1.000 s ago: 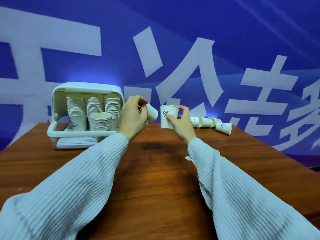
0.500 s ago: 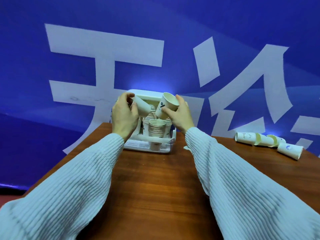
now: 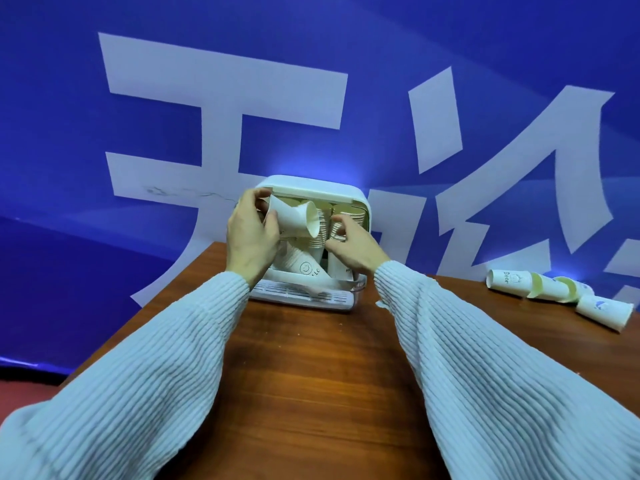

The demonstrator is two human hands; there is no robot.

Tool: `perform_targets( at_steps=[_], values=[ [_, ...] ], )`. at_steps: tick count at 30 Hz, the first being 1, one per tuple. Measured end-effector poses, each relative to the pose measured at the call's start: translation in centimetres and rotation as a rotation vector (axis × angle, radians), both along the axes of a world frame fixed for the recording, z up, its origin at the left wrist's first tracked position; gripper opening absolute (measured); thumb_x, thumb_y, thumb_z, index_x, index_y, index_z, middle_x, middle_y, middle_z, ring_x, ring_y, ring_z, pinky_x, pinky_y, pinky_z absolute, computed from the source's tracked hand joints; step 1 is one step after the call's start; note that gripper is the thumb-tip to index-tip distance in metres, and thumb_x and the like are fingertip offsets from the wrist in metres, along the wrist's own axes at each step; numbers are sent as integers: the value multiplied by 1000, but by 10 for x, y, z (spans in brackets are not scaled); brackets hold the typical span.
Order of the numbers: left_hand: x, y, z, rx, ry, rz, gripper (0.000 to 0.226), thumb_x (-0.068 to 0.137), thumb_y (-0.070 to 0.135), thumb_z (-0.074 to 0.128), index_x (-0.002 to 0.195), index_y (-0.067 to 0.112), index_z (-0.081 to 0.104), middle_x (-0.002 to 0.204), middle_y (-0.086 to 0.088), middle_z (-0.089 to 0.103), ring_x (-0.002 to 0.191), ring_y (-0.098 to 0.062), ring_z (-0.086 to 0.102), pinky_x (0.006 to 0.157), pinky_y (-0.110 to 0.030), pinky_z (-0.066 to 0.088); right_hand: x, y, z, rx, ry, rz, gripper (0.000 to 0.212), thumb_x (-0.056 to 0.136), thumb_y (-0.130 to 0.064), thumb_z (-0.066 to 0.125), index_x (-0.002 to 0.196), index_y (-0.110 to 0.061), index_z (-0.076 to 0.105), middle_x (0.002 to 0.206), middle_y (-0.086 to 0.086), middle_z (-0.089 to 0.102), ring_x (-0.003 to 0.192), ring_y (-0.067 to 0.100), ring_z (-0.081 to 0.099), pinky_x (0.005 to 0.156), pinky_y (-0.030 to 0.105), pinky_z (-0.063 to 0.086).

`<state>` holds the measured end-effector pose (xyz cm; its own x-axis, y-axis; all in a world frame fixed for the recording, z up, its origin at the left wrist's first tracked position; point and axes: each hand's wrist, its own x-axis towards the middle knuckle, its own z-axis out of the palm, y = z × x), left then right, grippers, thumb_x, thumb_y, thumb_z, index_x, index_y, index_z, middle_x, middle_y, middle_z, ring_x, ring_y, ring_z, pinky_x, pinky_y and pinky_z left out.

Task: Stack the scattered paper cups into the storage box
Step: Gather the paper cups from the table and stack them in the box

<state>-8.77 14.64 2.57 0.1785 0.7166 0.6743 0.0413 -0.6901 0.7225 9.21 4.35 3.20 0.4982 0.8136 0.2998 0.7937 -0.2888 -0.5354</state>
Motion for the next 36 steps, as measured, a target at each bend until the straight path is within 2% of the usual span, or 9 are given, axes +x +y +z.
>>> perform_targets(
  at_steps=[7, 11, 15, 18, 20, 24, 28, 33, 36],
  values=[
    [5, 1, -5, -28, 18, -57, 28, 95, 13, 56, 123, 19, 59, 111, 1, 64, 98, -16, 61, 93, -39, 53, -4, 18, -8, -39, -53, 85, 79, 85, -29, 68, 157, -26, 35, 159, 6, 43, 143, 24, 43, 116, 44, 39],
    [-3, 9, -8, -62, 0, -34, 27, 94, 13, 56, 120, 21, 58, 109, 1, 63, 100, -17, 59, 93, -46, 53, -9, 29, -15, -97, -150, 85, 52, 91, -20, 66, 141, -26, 55, 142, 8, 52, 129, 25, 52, 109, 37, 41],
    [-16, 13, -10, -25, -31, 59, 27, 97, 12, 52, 122, 18, 56, 114, 0, 60, 102, -17, 57, 91, -40, 51, -16, 31, -13, 110, -140, 77, 35, 92, -5, 59, 123, -18, 67, 127, 2, 60, 116, 18, 56, 96, 27, 41],
    [-22, 19, -10, -31, -36, 104, 26, 98, 11, 53, 123, 16, 55, 116, 0, 57, 103, -16, 56, 88, -33, 51, -25, 33, -4, 336, -232, 57, 24, 93, -6, 52, 92, -18, 72, 102, -1, 67, 96, 20, 64, 86, 38, 51],
    [-26, 22, -12, -28, -25, 111, 26, 98, 10, 54, 124, 15, 55, 115, 2, 55, 104, -16, 56, 88, -32, 51, -31, 38, 7, 379, -366, 6, 22, 93, -14, 48, 88, -21, 69, 90, 0, 71, 84, 25, 66, 76, 38, 52],
    [-30, 21, -18, -29, -3, 119, 27, 98, 8, 54, 125, 14, 55, 114, 5, 51, 106, -15, 54, 88, -29, 48, -39, 56, 31, -102, -731, -7, 33, 94, -34, 48, 125, -29, 60, 105, 8, 75, 89, 35, 69, 79, 42, 56],
    [-34, 26, -23, -19, 5, 126, 28, 97, 8, 53, 124, 13, 55, 112, 5, 51, 104, -14, 53, 88, -29, 46, -42, 91, 30, -590, -686, 192, 60, 90, -40, 58, 148, -46, 46, 143, 2, 63, 123, 29, 63, 101, 41, 52],
    [-39, 27, -32, -29, 16, 101, 28, 98, 8, 53, 125, 14, 54, 115, 3, 53, 106, -12, 53, 83, -17, 42, -42, 117, 19, -811, -484, 295, 52, 88, -20, 65, 139, -29, 60, 123, -3, 65, 103, 20, 60, 84, 26, 43],
    [-40, 29, -33, -27, 24, 104, 27, 98, 9, 54, 125, 14, 54, 115, 4, 52, 107, -13, 53, 89, -26, 48, -33, 110, 21, -724, -513, 224, 36, 78, -10, 69, 113, -20, 72, 106, 4, 73, 94, 23, 66, 78, 32, 55]
  ],
)
